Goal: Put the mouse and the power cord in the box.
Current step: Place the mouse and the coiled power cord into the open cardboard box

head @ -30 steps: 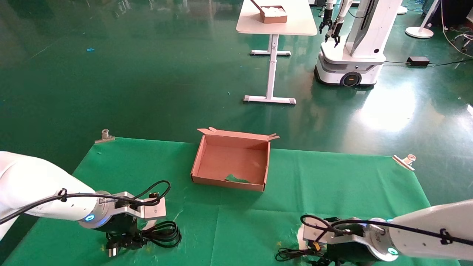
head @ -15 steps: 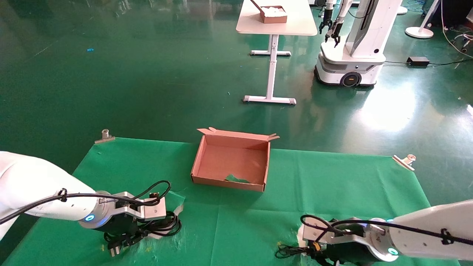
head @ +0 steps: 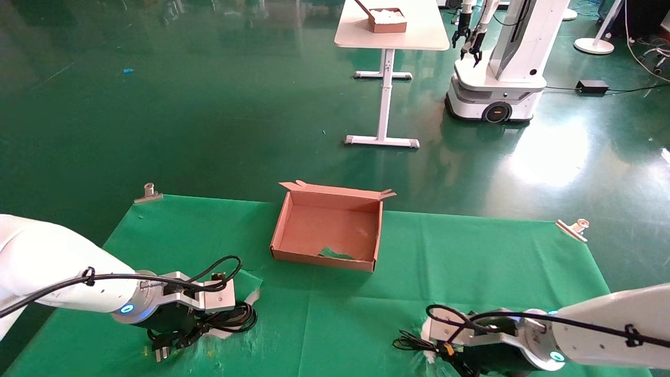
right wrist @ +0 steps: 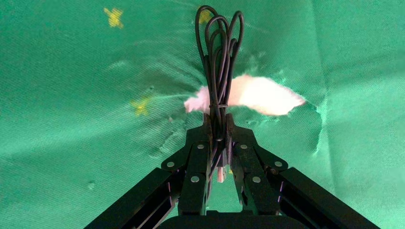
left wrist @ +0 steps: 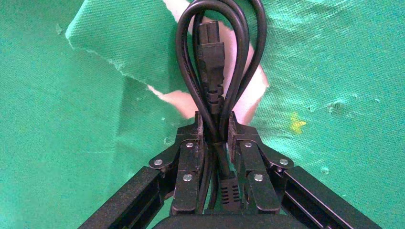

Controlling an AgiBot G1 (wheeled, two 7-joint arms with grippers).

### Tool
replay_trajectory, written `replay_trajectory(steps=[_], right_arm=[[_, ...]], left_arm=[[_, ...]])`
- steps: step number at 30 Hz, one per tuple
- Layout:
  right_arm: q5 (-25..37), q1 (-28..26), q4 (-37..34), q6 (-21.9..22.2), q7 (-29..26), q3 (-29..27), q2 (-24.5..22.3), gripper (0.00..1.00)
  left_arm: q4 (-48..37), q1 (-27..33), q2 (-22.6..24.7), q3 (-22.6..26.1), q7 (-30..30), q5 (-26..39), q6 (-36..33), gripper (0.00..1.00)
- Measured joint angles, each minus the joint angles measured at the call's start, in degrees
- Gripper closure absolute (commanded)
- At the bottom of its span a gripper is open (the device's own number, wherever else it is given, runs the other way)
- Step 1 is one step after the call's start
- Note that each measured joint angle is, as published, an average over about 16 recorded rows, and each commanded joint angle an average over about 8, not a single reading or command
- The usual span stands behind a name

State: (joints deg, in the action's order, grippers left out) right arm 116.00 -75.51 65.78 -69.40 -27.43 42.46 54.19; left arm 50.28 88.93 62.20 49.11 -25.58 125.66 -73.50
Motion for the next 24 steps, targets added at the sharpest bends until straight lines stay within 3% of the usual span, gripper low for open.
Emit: replay_trajectory(steps=[7, 12, 18, 24], right_arm=[[1.8, -2.7, 1.1, 0.9, -1.2, -0.9, -0.6, 1.00], [3.2, -5.5, 2.1, 1.7, -2.4, -2.1, -1.5, 1.00], [3.9, -8.5, 3.8, 1.9, -3.9, -3.8, -3.5, 1.00], [3.8, -10.4, 6.5, 1.3, -5.4, -5.5, -6.7, 1.00]], left_arm=[[2.0, 2.8, -0.4, -2.3, 0.6, -3.6, -0.7, 1.00], [2.1, 5.0, 1.8, -3.8, 1.5, -5.3, 1.7, 1.00], [-1.8, 6.4, 7.9, -3.6, 4.8, -4.6, 9.8, 1.00], [-6.7, 6.1, 13.8, 0.5, 9.0, -3.4, 21.1, 1.00]])
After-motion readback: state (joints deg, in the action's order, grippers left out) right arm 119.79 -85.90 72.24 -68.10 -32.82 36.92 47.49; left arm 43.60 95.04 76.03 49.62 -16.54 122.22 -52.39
